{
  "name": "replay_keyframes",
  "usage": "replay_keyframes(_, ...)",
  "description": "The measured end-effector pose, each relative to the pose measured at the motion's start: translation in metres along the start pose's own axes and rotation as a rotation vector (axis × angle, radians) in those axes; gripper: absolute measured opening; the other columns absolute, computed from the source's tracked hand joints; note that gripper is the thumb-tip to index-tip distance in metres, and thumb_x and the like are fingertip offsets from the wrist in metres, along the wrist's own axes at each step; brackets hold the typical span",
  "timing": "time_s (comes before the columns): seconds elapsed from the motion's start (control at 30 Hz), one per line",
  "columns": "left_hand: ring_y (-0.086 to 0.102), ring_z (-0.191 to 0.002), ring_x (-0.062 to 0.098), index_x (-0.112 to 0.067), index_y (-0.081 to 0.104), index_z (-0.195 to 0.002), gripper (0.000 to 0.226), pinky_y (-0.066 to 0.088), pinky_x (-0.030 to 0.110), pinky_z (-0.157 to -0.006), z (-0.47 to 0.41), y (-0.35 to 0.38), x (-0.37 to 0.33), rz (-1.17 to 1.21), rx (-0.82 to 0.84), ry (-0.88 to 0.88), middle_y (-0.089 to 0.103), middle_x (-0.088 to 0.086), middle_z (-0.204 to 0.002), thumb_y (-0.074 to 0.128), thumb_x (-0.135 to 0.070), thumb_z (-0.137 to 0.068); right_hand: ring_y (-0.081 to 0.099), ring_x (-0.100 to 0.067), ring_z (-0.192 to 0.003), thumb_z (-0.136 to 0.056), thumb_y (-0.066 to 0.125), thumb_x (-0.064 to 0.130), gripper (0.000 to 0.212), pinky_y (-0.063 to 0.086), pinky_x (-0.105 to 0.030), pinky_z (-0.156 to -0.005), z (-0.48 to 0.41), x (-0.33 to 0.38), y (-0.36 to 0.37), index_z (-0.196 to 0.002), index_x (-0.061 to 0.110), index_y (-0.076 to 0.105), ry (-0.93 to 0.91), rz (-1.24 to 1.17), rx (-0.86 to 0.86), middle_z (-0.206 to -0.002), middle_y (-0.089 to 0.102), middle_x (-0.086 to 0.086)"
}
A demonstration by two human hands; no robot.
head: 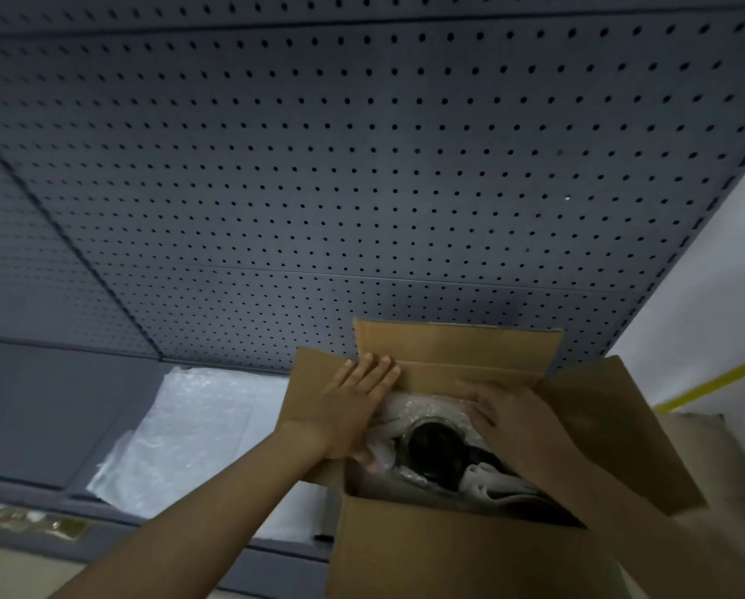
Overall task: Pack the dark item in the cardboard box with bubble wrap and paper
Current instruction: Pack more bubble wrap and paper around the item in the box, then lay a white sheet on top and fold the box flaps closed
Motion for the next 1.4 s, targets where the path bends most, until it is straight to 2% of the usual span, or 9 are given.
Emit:
replay_keyframes(0.23,0.021,-0.143,0.021,-0.027,0.016,-0.151,0.08,0.013,0.034,-0.117,0.083,-0.053,0.078,0.088,-0.346,0.02,0.024,0.001,-0.157,0.062,-0.043,-0.087,0.033,-0.019,-0.137,-0.094,0.038,0.052,0.053,0.03,-0.035,-0.112,-0.014,0.092,0.016,-0.14,0.026,0.039,-0.098,0.112,-0.115,-0.149,0.037,0.005)
replay_keyframes(0.5,0.021,-0.143,0.018,-0.023,0.02,-0.15,0.069,0.012,0.031,-0.116,0.206,-0.042,0.242,-0.045,-0.336,0.027,0.024,-0.002,-0.157,0.054,-0.04,-0.093,0.042,-0.015,-0.123,-0.091,0.039,0.031,0.036,0.046,-0.044,-0.102,-0.034,0.275,0.068,-0.114,0.022,0.065,-0.171,0.082,-0.425,-0.131,0.06,0.002)
replay_keyframes(0.63,0.02,-0.144,0.022,-0.023,0.015,-0.151,0.07,0.014,0.036,-0.117,0.24,0.0,0.283,0.019,-0.213,-0.03,0.022,0.001,-0.158,0.051,-0.042,-0.094,0.051,-0.011,-0.117,-0.088,0.057,0.014,0.025,0.038,-0.023,-0.103,-0.024,0.344,0.12,-0.108,0.025,0.068,-0.199,-0.051,-0.352,-0.123,0.062,0.01)
replay_keyframes(0.8,0.009,-0.147,0.024,-0.021,0.007,-0.152,0.077,0.006,0.037,-0.119,0.247,0.076,0.296,0.109,0.014,-0.08,0.01,0.003,-0.161,0.051,-0.045,-0.094,0.059,-0.014,-0.098,-0.084,0.064,0.012,0.027,0.046,-0.025,-0.096,-0.009,0.33,0.221,-0.09,0.038,0.059,0.403,-0.52,-0.163,-0.108,0.066,0.005)
replay_keyframes(0.97,-0.005,-0.148,0.03,-0.021,0.004,-0.153,0.09,-0.002,0.047,-0.12,0.238,0.161,0.309,0.075,0.261,-0.02,-0.001,0.005,-0.162,0.062,-0.043,-0.088,0.06,-0.026,-0.09,-0.071,0.075,0.026,0.048,0.047,-0.036,-0.091,0.009,0.289,0.317,-0.109,-0.002,0.067,1.062,-0.941,-0.053,-0.106,0.068,-0.018)
replay_keyframes(1.07,0.005,-0.148,0.035,-0.023,-0.002,-0.152,0.091,0.008,0.05,-0.119,0.242,0.207,0.326,-0.054,0.235,0.024,-0.007,0.003,-0.162,0.063,-0.024,-0.088,0.055,-0.026,-0.078,-0.074,0.076,0.024,0.049,0.05,-0.04,-0.079,0.023,0.286,0.358,-0.107,-0.009,0.063,1.237,-1.126,-0.108,-0.089,0.06,-0.016)
replay_keyframes(1.2,0.061,-0.118,0.027,-0.019,0.03,-0.14,0.117,0.054,0.044,-0.088,0.262,0.255,0.351,-0.129,0.072,0.072,0.046,-0.001,-0.143,0.09,-0.016,-0.04,0.054,-0.021,-0.046,-0.074,0.077,0.026,0.025,0.045,-0.032,-0.056,0.038,0.304,0.376,-0.074,0.007,0.06,1.371,-1.429,-0.223,-0.053,0.057,-0.011)
replay_keyframes(1.33,0.064,-0.114,0.026,-0.024,0.046,-0.131,0.107,0.055,0.043,-0.084,0.28,0.259,0.363,-0.118,-0.06,0.154,0.049,0.002,-0.139,0.087,-0.013,-0.033,0.063,-0.042,-0.091,-0.087,0.064,0.018,0.034,0.051,-0.046,-0.084,0.029,0.33,0.355,-0.102,-0.013,0.062,1.356,-1.408,-0.497,-0.114,0.061,-0.035)
replay_keyframes(1.4,0.063,-0.115,0.025,-0.026,0.057,-0.129,0.102,0.055,0.043,-0.084,0.289,0.257,0.368,-0.063,-0.065,0.171,0.059,0.0,-0.135,0.088,-0.015,-0.032,0.06,-0.03,-0.081,-0.086,0.064,0.011,0.021,0.051,-0.032,-0.071,0.031,0.355,0.339,-0.101,-0.005,0.061,1.274,-1.263,-0.679,-0.119,0.062,-0.026)
Point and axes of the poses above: each hand's wrist, its own z-axis away from the middle knuckle, its own y-axis out of the palm, x = y × z, the point moved 3 cm from there along -z, towards the middle knuckle
